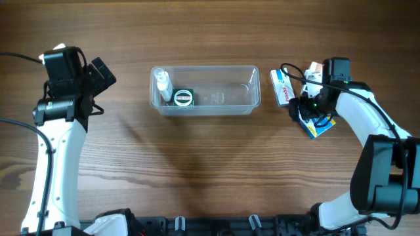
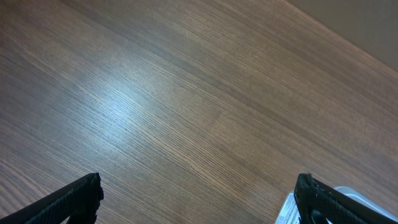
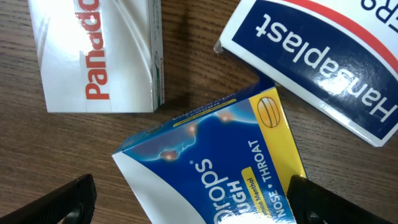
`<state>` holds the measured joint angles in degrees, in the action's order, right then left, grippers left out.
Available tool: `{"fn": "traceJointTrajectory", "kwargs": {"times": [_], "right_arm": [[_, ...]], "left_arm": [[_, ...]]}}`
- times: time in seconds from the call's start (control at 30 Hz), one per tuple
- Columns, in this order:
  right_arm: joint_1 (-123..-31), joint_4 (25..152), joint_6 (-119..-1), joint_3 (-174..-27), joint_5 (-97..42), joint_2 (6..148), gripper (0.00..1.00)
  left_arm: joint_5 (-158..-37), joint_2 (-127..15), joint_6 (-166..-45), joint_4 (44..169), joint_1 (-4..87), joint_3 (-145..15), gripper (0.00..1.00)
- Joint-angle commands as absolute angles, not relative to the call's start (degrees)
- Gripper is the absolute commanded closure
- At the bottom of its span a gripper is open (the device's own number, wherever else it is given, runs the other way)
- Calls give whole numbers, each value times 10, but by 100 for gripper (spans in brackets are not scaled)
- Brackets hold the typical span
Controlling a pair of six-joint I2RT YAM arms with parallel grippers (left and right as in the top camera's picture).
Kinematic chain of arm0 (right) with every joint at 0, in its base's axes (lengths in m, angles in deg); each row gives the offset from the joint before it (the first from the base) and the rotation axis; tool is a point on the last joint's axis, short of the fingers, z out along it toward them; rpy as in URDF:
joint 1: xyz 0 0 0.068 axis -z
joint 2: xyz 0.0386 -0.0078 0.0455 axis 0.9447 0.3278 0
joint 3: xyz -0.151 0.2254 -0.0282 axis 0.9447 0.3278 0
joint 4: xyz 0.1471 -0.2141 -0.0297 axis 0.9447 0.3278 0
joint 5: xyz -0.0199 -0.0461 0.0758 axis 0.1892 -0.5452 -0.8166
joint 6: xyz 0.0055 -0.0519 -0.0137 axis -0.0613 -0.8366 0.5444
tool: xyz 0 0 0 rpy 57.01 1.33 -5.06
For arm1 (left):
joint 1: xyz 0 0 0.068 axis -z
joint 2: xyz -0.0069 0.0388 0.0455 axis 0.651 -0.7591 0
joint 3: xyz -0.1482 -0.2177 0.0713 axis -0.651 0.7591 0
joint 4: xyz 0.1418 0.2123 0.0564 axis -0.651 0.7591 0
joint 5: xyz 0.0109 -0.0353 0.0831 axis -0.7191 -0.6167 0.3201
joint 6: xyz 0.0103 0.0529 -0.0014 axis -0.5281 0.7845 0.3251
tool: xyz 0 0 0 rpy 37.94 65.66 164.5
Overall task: Pack container
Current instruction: 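Move the right gripper to the blue VapoDrops box and grasp it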
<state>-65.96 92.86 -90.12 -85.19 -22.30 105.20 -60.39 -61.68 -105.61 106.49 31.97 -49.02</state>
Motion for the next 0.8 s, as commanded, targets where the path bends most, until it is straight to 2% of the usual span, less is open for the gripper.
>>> {"fn": "traceJointTrajectory", "kwargs": {"times": [0.0, 0.23, 0.5, 0.63, 0.77], "right_arm": [[-660, 928, -906, -857, -213, 1042, 0], [-660, 926, -902, -860, -157, 952, 0], [-654, 917, -946, -854, -152, 968, 0], [-629, 910, -947, -854, -185, 969, 0], [-597, 911, -984, -844, -311, 972, 0]], "left_arm": [[-605, -612, -1057, 1063, 317, -498, 0], [-605, -612, -1057, 1063, 317, -498, 0], [-605, -612, -1057, 1063, 317, -498, 0], [-605, -612, -1057, 1063, 317, -498, 0], [-605, -612, -1057, 1063, 317, -498, 0]]}}
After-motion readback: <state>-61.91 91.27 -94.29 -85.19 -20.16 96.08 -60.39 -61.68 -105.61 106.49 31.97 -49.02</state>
